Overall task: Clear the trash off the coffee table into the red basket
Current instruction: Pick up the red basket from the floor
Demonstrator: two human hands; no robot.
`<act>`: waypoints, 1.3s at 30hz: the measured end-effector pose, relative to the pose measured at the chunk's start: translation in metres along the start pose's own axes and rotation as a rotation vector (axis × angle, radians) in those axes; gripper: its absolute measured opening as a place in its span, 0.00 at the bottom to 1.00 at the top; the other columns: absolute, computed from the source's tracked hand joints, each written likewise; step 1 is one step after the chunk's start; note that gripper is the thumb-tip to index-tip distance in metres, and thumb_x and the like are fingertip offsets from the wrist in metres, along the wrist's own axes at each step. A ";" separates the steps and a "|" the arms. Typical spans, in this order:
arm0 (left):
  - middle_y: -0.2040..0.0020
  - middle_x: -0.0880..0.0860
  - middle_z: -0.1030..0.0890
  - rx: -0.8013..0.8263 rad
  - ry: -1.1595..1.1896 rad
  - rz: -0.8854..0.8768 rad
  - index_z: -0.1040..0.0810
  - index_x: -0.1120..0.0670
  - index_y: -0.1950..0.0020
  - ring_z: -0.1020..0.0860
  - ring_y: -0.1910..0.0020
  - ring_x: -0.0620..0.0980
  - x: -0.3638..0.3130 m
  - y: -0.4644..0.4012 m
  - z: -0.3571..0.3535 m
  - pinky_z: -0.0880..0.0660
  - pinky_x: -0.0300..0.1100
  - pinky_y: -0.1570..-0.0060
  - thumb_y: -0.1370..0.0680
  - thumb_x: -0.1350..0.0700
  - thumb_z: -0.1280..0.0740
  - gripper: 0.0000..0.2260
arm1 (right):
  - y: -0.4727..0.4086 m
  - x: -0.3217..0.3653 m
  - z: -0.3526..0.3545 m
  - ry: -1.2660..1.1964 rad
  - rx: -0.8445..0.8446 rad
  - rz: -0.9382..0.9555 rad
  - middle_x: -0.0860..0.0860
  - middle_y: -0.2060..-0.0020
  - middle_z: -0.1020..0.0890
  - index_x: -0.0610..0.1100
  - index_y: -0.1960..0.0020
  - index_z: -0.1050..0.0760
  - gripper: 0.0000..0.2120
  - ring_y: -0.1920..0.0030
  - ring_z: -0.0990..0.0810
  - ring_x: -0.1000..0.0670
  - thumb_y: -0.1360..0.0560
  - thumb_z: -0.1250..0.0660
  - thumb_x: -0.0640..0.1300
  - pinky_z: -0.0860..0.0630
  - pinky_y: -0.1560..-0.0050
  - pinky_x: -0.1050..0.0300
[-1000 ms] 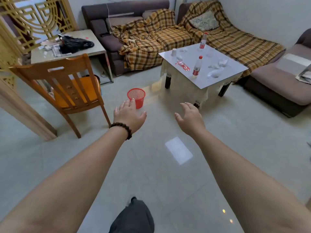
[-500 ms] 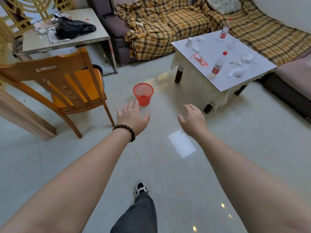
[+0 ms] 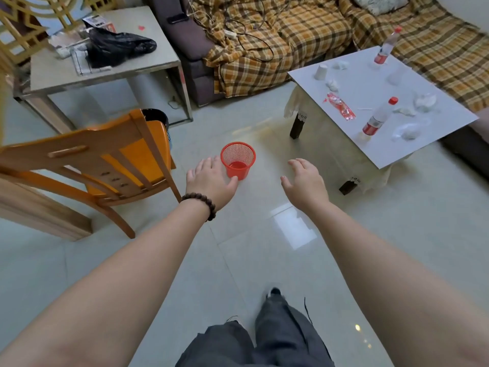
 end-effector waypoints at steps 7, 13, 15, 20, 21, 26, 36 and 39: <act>0.28 0.54 0.37 0.012 -0.017 0.014 0.43 0.56 0.26 0.41 0.29 0.53 0.007 -0.084 -0.017 0.46 0.54 0.32 0.25 0.40 0.45 0.31 | -0.086 0.005 -0.017 -0.001 0.011 0.034 0.45 0.28 0.35 0.42 0.29 0.36 0.23 0.27 0.42 0.47 0.22 0.40 0.48 0.41 0.30 0.49; 0.28 0.54 0.37 0.027 -0.020 0.043 0.42 0.56 0.26 0.41 0.29 0.53 0.001 -0.190 -0.035 0.46 0.54 0.31 0.26 0.39 0.45 0.33 | -0.197 -0.011 -0.028 -0.014 0.018 0.025 0.45 0.28 0.35 0.42 0.29 0.36 0.23 0.27 0.42 0.46 0.22 0.40 0.48 0.40 0.30 0.50; 0.28 0.54 0.37 0.042 -0.020 0.053 0.43 0.56 0.26 0.42 0.28 0.53 -0.004 -0.230 -0.042 0.47 0.54 0.31 0.26 0.39 0.45 0.33 | -0.238 -0.017 -0.034 -0.025 0.036 0.010 0.46 0.28 0.35 0.42 0.29 0.36 0.23 0.27 0.42 0.46 0.22 0.40 0.48 0.40 0.30 0.49; 0.28 0.55 0.36 0.083 0.000 0.091 0.42 0.57 0.27 0.41 0.29 0.53 -0.017 -0.320 -0.057 0.46 0.54 0.31 0.25 0.41 0.44 0.32 | -0.328 -0.027 -0.051 -0.015 0.091 0.002 0.46 0.28 0.35 0.42 0.30 0.35 0.22 0.27 0.41 0.46 0.22 0.40 0.47 0.40 0.31 0.50; 0.29 0.55 0.36 0.088 0.004 0.094 0.42 0.57 0.27 0.41 0.29 0.53 -0.018 -0.334 -0.060 0.46 0.54 0.31 0.25 0.41 0.43 0.32 | -0.343 -0.027 -0.054 -0.011 0.102 0.006 0.46 0.28 0.35 0.42 0.30 0.35 0.22 0.27 0.41 0.46 0.22 0.40 0.47 0.40 0.31 0.50; 0.29 0.55 0.35 0.121 -0.008 0.113 0.41 0.58 0.27 0.41 0.29 0.53 -0.010 -0.387 -0.077 0.45 0.54 0.32 0.26 0.41 0.43 0.32 | -0.408 -0.021 -0.075 -0.017 0.147 0.027 0.45 0.30 0.33 0.41 0.31 0.34 0.21 0.28 0.40 0.45 0.23 0.40 0.46 0.39 0.31 0.50; 0.26 0.56 0.40 0.225 0.006 0.170 0.42 0.57 0.27 0.45 0.27 0.53 0.033 -0.487 -0.124 0.47 0.53 0.31 0.25 0.41 0.43 0.32 | -0.516 -0.008 -0.135 0.010 0.241 0.020 0.44 0.30 0.32 0.40 0.31 0.34 0.21 0.28 0.39 0.44 0.22 0.40 0.46 0.42 0.29 0.51; 0.26 0.57 0.41 0.252 0.015 0.163 0.43 0.58 0.27 0.46 0.27 0.53 0.046 -0.524 -0.143 0.48 0.53 0.30 0.25 0.42 0.42 0.32 | -0.549 -0.008 -0.158 0.020 0.268 -0.017 0.44 0.30 0.32 0.41 0.31 0.33 0.21 0.29 0.38 0.44 0.22 0.40 0.46 0.41 0.29 0.50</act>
Point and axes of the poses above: each hand's wrist, its own y-axis away from the middle knuckle, its own z-axis out of the back of the hand, x = y × z, the point moved 8 cm from there along -y, towards the middle knuckle
